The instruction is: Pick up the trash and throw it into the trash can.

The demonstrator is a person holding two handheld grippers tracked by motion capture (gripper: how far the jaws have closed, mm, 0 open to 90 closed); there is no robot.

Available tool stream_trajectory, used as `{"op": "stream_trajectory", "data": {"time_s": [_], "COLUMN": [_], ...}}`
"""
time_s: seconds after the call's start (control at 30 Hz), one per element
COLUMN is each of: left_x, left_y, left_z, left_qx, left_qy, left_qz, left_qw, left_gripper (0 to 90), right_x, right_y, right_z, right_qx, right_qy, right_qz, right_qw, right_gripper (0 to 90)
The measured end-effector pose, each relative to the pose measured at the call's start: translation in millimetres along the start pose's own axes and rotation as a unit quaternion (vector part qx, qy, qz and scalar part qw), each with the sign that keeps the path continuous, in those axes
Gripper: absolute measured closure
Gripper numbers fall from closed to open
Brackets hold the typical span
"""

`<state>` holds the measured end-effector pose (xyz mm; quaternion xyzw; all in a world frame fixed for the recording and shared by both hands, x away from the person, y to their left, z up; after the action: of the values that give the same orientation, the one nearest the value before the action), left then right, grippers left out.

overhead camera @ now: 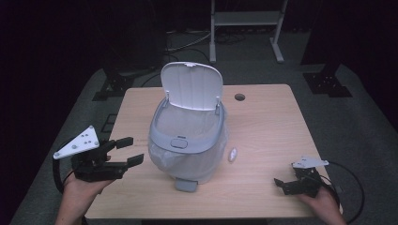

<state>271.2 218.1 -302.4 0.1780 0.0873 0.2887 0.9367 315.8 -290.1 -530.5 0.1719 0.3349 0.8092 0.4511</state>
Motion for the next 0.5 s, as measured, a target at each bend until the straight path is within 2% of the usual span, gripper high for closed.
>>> {"op": "stream_trajectory", "data": {"time_s": [0.13,0.5], "left_x": [6.1,13.6], "left_y": [-4.3,-15.9], "left_z": [-12.1,-39.3], "left_qx": [0.011,0.022], "left_qy": [0.003,0.0], "left_qz": [0.018,0.045], "left_qw": [0.9998,0.9987], "left_gripper": [23.5,10.1], "right_x": [0.0,0.0], "right_y": [0.0,0.0], "right_z": [0.0,0.0], "right_qx": [0.0,0.0], "right_qy": [0.0,0.0], "right_qz": [0.0,0.0], "right_qw": [1.0,1.0], "right_gripper": [2.1,2.1]}}
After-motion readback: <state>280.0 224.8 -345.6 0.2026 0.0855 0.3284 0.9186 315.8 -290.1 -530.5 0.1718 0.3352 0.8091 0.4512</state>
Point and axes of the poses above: each handheld gripper's, and its own axes: y roughly backward along the jaws, z roughly out of its top, x roughly to its left, the point moved 6 cm from there along -y, roughly forward along the jaws, and after that the axes turned 3 degrees about -z, right-handed, at the moved point
